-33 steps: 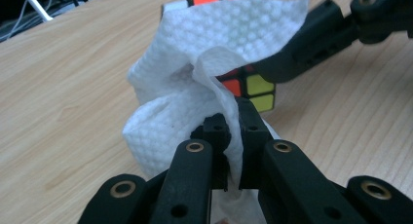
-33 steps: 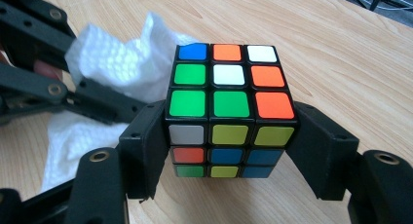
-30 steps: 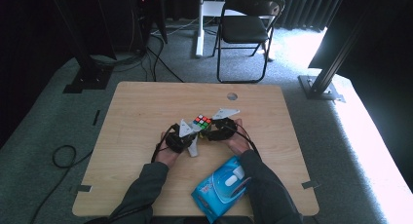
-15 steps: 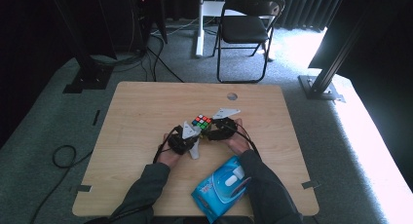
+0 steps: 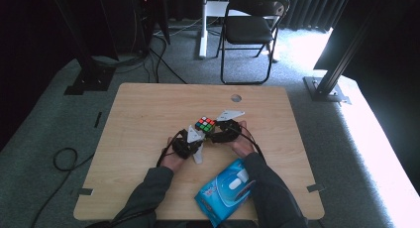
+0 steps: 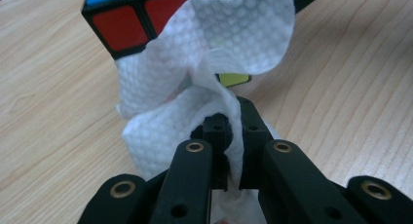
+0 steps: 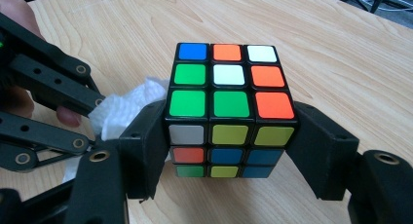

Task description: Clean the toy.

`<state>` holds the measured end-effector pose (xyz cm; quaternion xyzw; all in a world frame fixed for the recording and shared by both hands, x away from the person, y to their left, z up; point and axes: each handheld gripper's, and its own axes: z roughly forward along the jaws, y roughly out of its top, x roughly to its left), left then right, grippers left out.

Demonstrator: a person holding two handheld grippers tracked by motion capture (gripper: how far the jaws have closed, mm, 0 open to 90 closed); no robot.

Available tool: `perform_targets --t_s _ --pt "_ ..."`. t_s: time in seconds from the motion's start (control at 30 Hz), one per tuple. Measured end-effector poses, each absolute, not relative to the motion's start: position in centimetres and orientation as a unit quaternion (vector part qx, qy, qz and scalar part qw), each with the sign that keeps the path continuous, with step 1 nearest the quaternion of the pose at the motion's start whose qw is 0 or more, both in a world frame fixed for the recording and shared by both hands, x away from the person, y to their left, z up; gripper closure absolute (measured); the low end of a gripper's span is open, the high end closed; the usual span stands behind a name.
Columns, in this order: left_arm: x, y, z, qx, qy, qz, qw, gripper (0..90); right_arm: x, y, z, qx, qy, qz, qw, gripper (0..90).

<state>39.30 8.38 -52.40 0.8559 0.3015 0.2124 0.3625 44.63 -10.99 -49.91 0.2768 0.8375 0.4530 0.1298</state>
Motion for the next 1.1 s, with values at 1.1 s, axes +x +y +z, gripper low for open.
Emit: perform_targets --t_s 1.1 --pt "39.2 9.3 -50.4 0.839 0.305 0.228 0.389 85.9 44.5 -10.8 -50.2 0.27 0.845 0.444 0.126 34.5"
